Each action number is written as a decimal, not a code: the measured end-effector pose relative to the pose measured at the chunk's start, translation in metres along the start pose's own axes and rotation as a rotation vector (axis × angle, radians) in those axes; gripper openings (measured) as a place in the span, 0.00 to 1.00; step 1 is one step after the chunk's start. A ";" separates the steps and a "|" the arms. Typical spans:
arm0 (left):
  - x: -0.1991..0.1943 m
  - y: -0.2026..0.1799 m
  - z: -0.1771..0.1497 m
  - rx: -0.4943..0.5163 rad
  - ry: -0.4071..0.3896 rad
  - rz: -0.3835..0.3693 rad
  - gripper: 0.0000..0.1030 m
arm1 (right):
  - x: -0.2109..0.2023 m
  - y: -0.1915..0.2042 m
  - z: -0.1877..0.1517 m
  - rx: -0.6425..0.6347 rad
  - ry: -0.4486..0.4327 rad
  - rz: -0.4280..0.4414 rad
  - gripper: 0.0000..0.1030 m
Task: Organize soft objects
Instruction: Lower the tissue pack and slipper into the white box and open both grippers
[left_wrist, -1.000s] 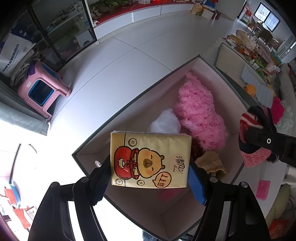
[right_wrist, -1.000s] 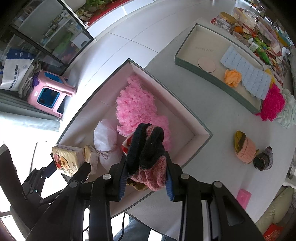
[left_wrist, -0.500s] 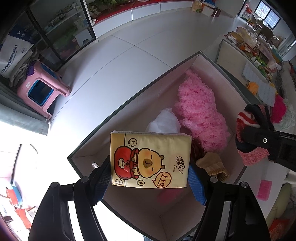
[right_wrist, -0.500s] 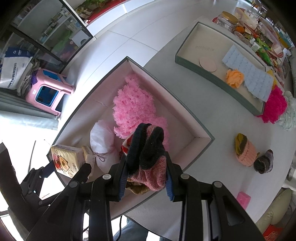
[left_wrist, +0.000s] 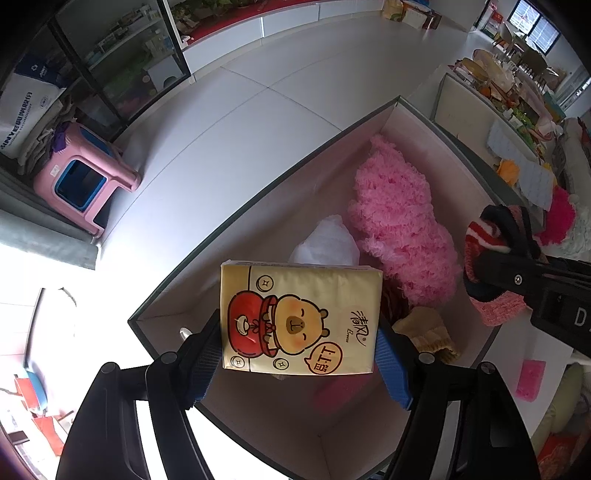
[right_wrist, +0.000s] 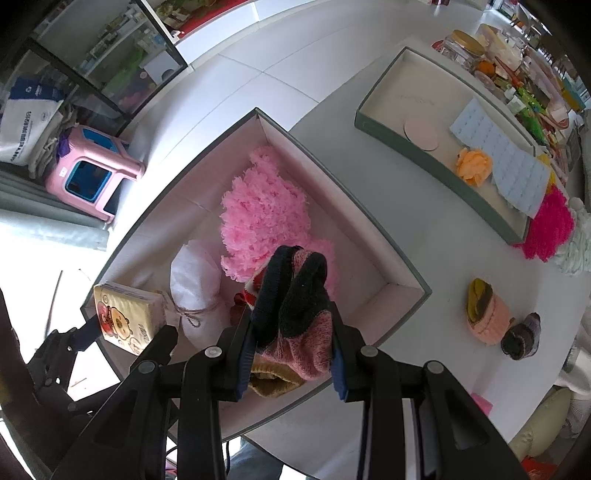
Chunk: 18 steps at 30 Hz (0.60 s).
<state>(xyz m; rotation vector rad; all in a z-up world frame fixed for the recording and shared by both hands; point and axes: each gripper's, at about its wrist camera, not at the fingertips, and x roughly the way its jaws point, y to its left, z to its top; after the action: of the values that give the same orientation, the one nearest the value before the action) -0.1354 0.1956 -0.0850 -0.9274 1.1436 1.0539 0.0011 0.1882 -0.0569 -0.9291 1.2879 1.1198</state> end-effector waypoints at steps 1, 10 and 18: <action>0.000 0.000 0.000 -0.001 0.001 -0.003 0.74 | 0.001 0.000 0.000 -0.003 0.001 -0.003 0.38; -0.002 0.002 0.001 -0.019 -0.004 -0.013 0.97 | 0.000 -0.001 -0.003 -0.017 0.003 -0.002 0.60; -0.004 0.002 -0.002 -0.020 0.005 0.003 0.99 | -0.008 -0.001 -0.008 -0.035 -0.025 0.004 0.97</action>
<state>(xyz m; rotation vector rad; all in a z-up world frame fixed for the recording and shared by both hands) -0.1380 0.1939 -0.0814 -0.9447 1.1414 1.0674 0.0003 0.1799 -0.0499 -0.9359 1.2544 1.1565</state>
